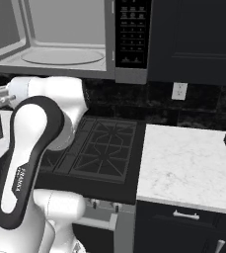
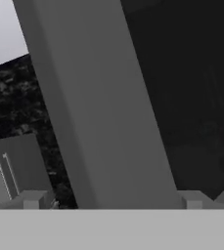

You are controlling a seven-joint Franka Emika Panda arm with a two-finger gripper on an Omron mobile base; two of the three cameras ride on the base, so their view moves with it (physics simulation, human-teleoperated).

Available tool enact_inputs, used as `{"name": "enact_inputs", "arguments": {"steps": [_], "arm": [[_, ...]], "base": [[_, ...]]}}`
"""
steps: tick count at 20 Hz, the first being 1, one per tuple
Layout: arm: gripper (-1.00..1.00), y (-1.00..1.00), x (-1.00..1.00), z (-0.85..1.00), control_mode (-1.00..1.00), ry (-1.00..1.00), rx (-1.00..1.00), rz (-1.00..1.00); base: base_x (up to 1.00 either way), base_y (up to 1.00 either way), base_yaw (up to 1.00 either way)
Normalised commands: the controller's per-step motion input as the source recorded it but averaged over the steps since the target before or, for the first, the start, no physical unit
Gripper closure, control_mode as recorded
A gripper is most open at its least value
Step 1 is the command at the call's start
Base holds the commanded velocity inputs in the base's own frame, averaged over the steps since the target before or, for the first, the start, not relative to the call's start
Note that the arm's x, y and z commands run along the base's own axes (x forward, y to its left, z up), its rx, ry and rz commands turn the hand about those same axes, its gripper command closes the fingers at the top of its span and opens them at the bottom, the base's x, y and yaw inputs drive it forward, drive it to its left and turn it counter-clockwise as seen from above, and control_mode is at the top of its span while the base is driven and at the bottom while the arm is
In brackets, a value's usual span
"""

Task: Open the microwave, place the bowl with waffle inside the microwave, then close the microwave door and turn it on.

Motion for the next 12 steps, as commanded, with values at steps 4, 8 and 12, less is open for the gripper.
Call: {"name": "enact_inputs", "arguments": {"steps": [4, 8, 12], "arm": [[-1.00, -0.34, -0.97, 0.39, -1.00, -0.14, 0.11, 0.01], [-1.00, -0.52, -0.55, 0.48, -1.00, -0.19, 0.21, 0.00], [-1.00, -0.43, -0.42, 0.68, -1.00, -0.20, 0.29, -0.02]], "base": [[0.00, 0.00, 0.00], [0.00, 0.00, 0.00], [0.00, 0.00, 0.00]]}}
